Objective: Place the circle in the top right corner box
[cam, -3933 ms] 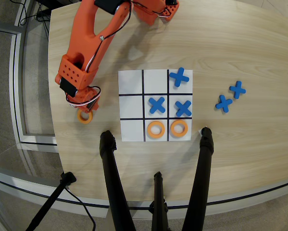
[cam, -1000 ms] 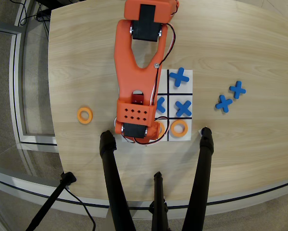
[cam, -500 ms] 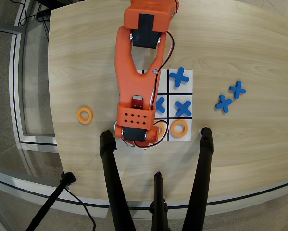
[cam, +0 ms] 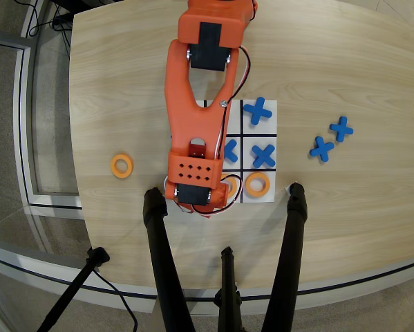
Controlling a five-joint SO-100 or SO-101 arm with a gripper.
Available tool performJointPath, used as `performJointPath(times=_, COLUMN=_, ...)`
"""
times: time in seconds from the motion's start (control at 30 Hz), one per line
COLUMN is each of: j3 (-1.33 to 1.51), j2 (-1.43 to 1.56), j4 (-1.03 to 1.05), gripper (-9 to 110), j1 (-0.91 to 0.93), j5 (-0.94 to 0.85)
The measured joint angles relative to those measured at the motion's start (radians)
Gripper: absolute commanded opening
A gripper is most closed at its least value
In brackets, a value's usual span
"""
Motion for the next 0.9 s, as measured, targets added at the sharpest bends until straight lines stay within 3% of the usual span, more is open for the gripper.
performJointPath(times=0.27, j3=-0.031, j2=0.051, j4=0.075, gripper=9, j1=0.006, j5=-0.012)
performJointPath(times=0.43, j3=0.117, j2=0.347, j4=0.190, gripper=9, j1=0.077, j5=-0.072)
performJointPath(times=0.57, j3=0.497, j2=0.747, j4=0.164, gripper=9, j1=0.061, j5=-0.176)
performJointPath(times=0.8, j3=1.486, j2=1.566, j4=-0.163, gripper=9, j1=0.025, j5=-0.339)
performJointPath(times=0.9, j3=1.816, j2=1.871, j4=-0.172, gripper=9, j1=-0.017, j5=-0.373)
